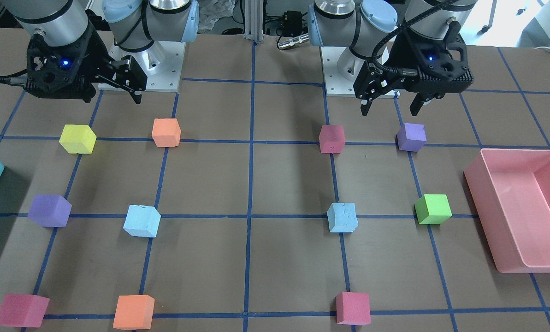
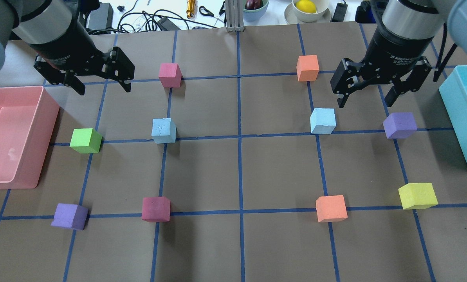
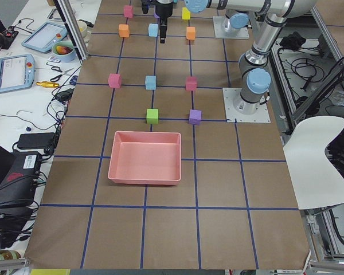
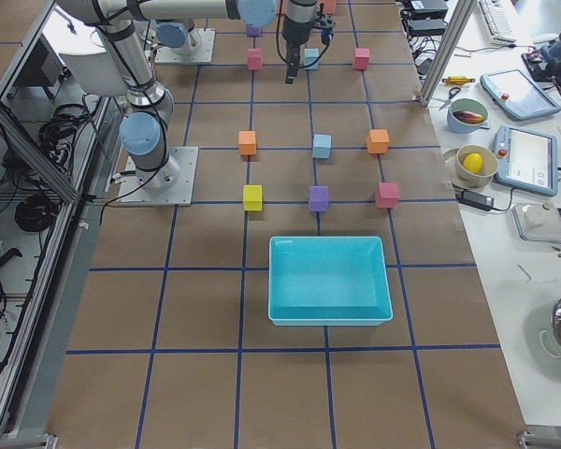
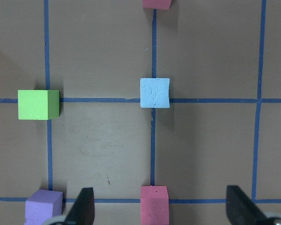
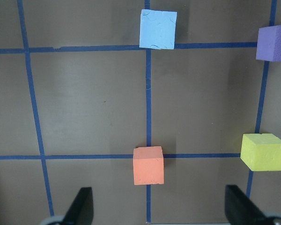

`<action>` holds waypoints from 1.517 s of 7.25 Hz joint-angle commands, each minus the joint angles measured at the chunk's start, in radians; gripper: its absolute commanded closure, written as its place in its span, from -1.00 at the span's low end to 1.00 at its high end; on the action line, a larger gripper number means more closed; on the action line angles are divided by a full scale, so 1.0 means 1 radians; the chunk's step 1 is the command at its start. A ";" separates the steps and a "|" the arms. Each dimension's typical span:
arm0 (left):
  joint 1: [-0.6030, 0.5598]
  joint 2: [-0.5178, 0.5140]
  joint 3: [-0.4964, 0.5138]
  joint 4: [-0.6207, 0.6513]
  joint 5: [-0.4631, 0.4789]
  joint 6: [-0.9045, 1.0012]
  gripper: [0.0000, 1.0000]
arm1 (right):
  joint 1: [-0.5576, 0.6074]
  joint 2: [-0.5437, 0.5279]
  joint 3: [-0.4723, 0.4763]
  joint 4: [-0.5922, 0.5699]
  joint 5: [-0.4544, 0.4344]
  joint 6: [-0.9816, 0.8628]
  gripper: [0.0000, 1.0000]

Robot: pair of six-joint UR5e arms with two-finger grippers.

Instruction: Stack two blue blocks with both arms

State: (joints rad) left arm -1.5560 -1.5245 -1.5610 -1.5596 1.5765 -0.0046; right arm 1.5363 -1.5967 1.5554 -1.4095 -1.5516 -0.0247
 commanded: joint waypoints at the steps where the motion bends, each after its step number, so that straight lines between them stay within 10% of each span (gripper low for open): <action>1: -0.001 0.000 -0.001 0.000 -0.001 0.000 -1.00 | 0.001 0.001 0.002 -0.002 0.001 0.000 -1.00; 11: 0.001 -0.130 -0.086 0.159 -0.006 -0.001 -1.00 | 0.001 0.026 0.014 -0.005 0.002 0.000 -1.00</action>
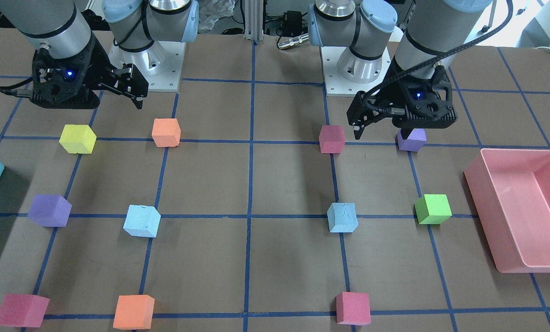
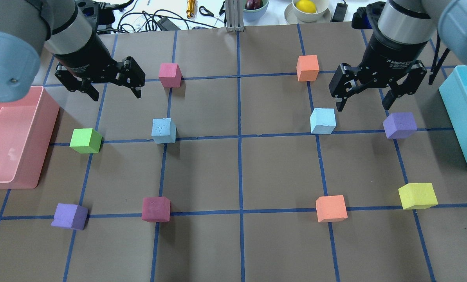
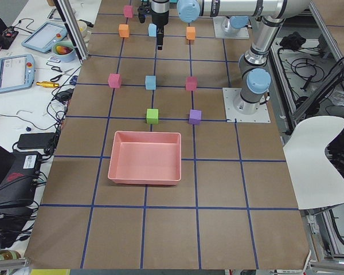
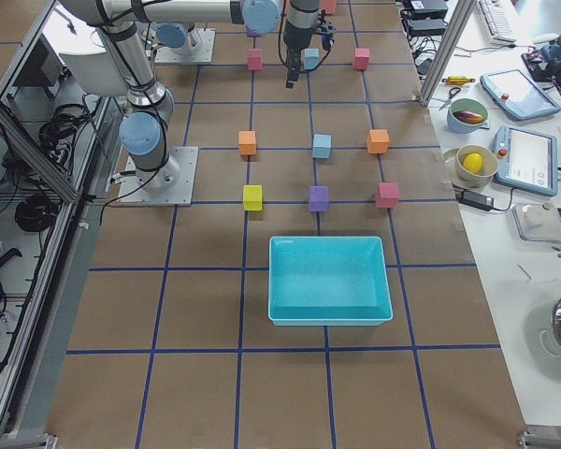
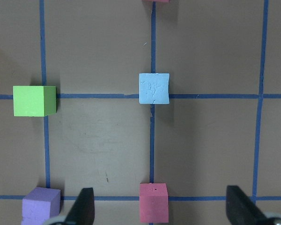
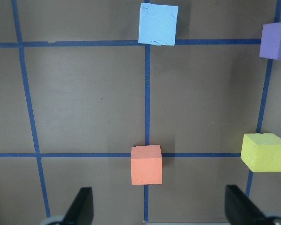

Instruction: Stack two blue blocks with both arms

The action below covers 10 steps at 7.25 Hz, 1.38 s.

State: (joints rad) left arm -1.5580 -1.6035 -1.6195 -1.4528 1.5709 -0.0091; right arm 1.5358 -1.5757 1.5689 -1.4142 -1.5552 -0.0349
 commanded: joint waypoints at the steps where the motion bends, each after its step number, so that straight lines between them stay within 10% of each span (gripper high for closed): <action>1: 0.003 -0.097 -0.064 0.183 -0.003 -0.008 -1.00 | 0.001 0.008 0.005 -0.002 0.006 0.010 -1.00; 10: -0.002 -0.391 -0.120 0.379 -0.011 -0.012 -1.00 | -0.003 0.403 0.005 -0.454 -0.051 -0.005 -1.00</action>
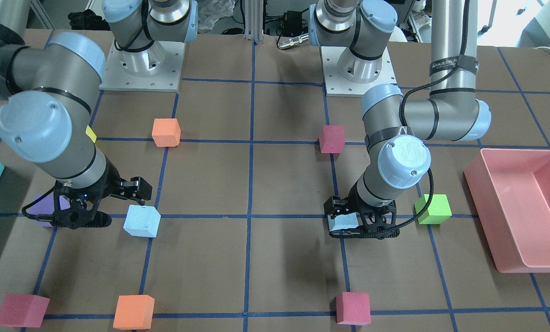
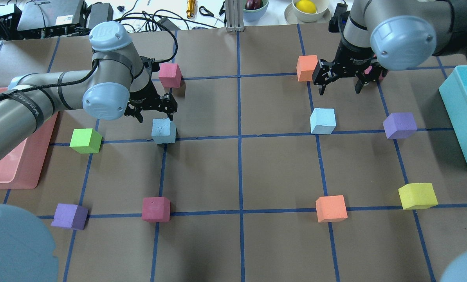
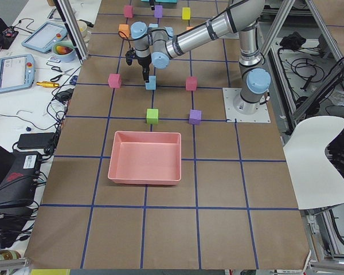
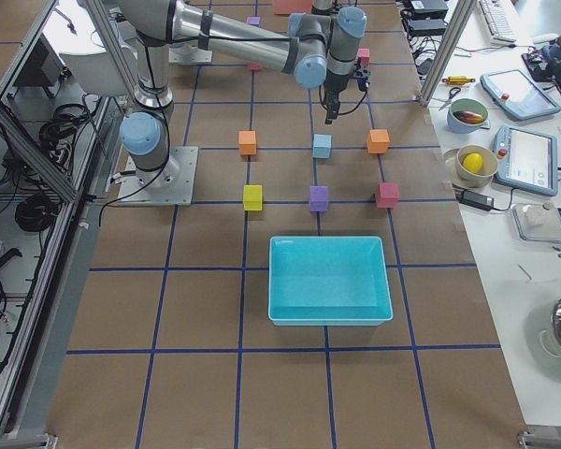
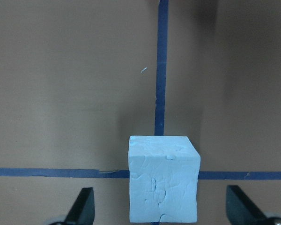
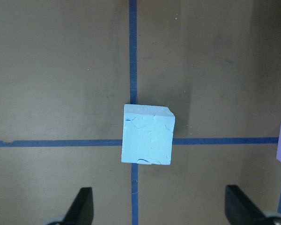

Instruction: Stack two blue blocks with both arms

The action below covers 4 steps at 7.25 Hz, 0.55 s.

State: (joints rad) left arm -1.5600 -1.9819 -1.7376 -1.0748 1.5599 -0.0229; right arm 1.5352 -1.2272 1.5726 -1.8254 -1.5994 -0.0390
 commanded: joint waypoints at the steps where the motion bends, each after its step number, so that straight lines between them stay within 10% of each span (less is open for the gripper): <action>1: 0.000 -0.026 -0.002 0.010 0.000 0.001 -1.00 | -0.003 0.077 0.000 -0.046 -0.001 0.002 -1.00; 4: 0.000 -0.046 -0.013 0.036 0.000 0.003 -1.00 | -0.003 0.156 0.000 -0.043 0.010 0.004 -1.00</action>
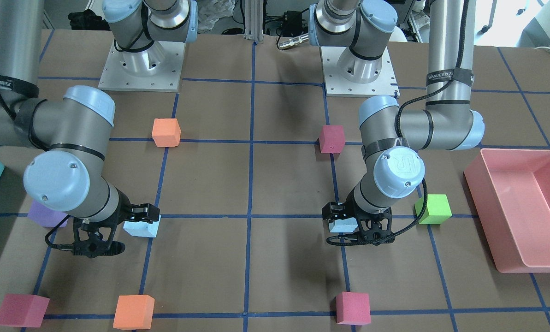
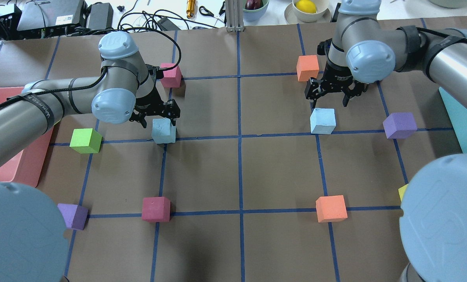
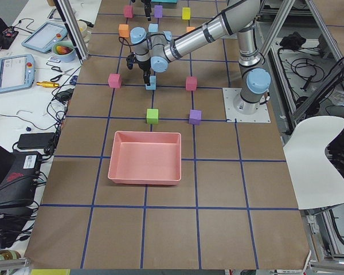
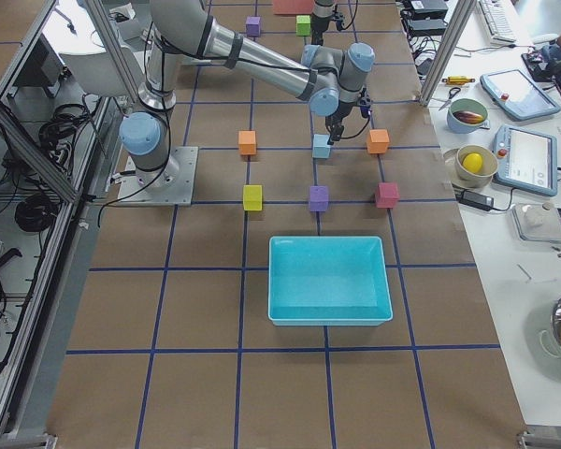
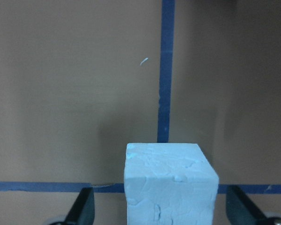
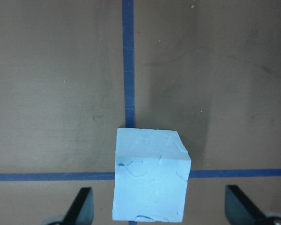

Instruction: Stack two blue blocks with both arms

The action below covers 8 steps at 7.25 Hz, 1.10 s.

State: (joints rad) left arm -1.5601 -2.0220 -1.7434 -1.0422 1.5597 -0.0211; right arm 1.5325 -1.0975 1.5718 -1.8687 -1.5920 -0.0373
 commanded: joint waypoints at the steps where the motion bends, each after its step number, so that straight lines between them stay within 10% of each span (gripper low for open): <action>1: 0.000 -0.007 -0.011 0.004 0.000 0.001 -1.00 | 0.001 0.040 0.001 0.000 0.003 0.000 -1.00; 3: 0.000 -0.010 -0.011 0.005 0.000 0.001 -1.00 | 0.001 0.059 0.002 -0.003 0.018 -0.001 -0.62; 5: 0.000 -0.024 -0.019 0.027 0.000 0.004 -1.00 | 0.001 0.059 0.002 0.000 0.046 0.000 0.58; 6: 0.000 -0.024 -0.022 0.043 -0.001 0.009 -0.42 | 0.000 0.057 0.001 0.002 0.046 0.008 1.00; 8: 0.000 -0.015 -0.027 0.044 -0.004 -0.002 0.70 | 0.018 0.019 -0.016 0.013 0.047 0.017 1.00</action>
State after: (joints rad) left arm -1.5601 -2.0427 -1.7654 -1.0008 1.5573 -0.0161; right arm 1.5370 -1.0523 1.5665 -1.8639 -1.5483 -0.0259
